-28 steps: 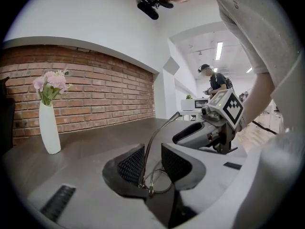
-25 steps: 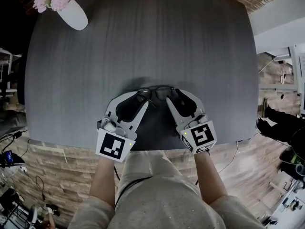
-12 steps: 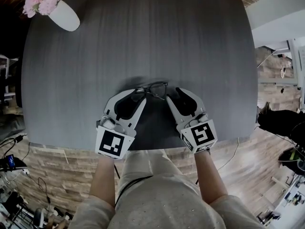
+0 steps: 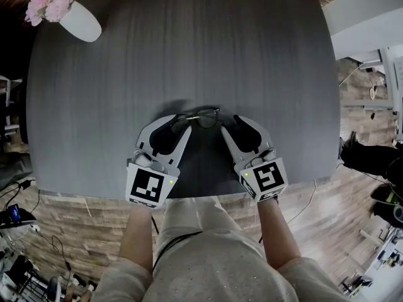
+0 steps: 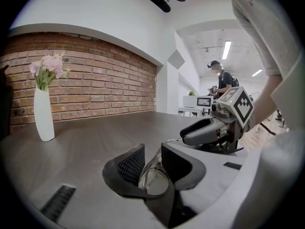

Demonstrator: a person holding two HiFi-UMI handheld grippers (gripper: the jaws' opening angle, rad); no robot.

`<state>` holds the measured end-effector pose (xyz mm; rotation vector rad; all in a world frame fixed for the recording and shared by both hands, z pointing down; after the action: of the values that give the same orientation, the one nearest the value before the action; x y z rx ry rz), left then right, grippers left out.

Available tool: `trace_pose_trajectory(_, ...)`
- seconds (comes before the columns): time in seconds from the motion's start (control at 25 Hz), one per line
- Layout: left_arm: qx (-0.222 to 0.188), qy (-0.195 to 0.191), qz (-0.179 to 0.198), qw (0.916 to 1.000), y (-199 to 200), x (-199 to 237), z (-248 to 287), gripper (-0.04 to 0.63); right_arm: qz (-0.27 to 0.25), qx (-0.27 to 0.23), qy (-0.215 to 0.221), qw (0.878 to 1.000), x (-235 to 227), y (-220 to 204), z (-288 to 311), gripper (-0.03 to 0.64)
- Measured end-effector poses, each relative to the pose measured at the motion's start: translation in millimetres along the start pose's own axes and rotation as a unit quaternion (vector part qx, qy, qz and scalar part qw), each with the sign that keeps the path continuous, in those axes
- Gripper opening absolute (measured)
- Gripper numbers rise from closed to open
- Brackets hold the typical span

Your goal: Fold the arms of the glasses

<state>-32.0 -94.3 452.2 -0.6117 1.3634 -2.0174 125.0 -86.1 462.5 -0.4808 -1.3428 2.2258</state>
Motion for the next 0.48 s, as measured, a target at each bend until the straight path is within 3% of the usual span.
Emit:
trace_pose_trajectory(0.28, -0.009, 0.007, -0.006, 0.9999, 2, 2, -3, 0.106, 0.002, 0.000, -0.012, 1.000, -4, -2, -6, 0.137)
trace_pose_trajectory(0.48, -0.035, 0.041, -0.030, 0.9981, 8, 7, -20, 0.106, 0.007, -0.014, -0.013, 1.000, -1, 3, -12, 0.135)
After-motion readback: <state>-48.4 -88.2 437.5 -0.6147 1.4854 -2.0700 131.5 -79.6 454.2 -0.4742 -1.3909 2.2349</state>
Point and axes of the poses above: the fingertips, and each gripper's own axes: z forward along the fingers, x to its left, y out of its top, the point moved 5 cm from there along -z, backward along the fingers, and after that the axes turned 2 degrees about x, right-handed, at the moved point
